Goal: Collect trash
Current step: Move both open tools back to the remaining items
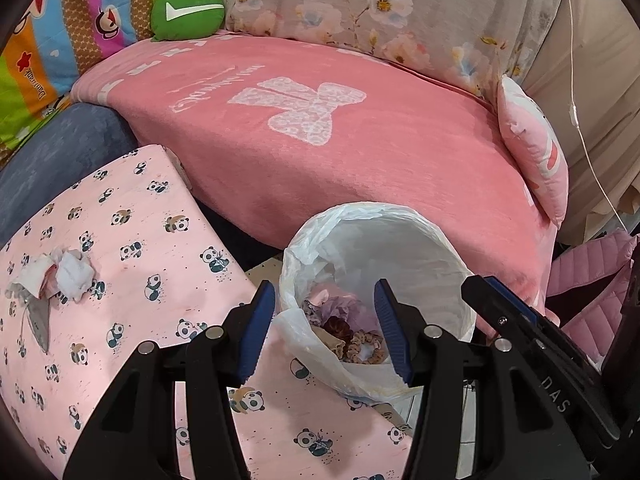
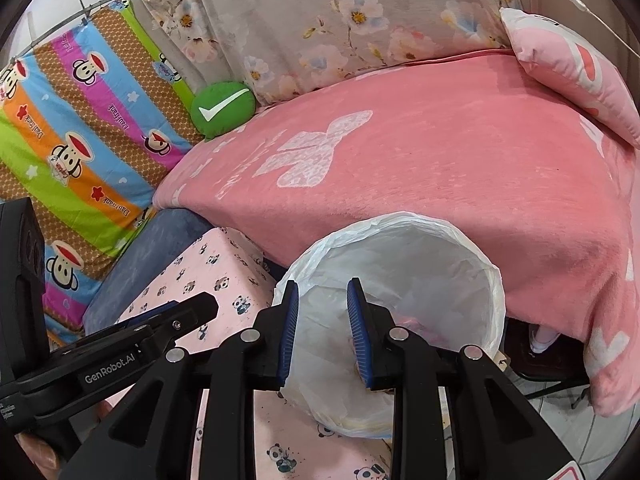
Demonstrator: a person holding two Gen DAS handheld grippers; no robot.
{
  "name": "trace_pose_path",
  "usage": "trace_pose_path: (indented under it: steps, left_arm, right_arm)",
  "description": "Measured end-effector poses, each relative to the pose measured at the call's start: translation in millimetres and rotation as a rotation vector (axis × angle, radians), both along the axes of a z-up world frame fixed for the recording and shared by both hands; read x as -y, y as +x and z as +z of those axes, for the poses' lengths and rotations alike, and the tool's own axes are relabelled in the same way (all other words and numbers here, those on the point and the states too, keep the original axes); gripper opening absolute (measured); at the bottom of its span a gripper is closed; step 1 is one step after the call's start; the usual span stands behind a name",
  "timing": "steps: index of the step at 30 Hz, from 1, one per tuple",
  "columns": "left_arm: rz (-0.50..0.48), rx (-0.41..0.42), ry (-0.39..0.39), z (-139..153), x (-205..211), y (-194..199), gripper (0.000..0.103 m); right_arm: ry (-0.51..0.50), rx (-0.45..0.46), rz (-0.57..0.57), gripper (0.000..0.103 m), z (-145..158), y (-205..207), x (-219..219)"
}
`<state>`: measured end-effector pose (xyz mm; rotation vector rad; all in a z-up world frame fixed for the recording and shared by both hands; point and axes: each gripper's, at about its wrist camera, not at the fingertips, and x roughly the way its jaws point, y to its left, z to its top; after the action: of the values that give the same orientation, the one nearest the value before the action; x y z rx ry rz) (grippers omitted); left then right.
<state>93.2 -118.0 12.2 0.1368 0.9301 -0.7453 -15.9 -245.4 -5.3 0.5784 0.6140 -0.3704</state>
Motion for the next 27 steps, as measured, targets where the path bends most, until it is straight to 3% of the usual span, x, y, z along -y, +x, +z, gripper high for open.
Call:
trace_pose_path:
  steps: [10,23,27]
  left_arm:
    - [0.056,-0.018,-0.013,-3,-28,12,0.049]
    - [0.199,-0.041,-0.007,-17,-93,41,0.051]
    - [0.264,-0.049,-0.018,-19,-122,53,0.065]
  right_arm:
    - [-0.018,-0.012,0.045,0.028,2,14,-19]
    - [-0.039,-0.040,0.148,0.028,1,46,-65]
    - [-0.048,-0.046,0.189,0.037,-1,61,-88]
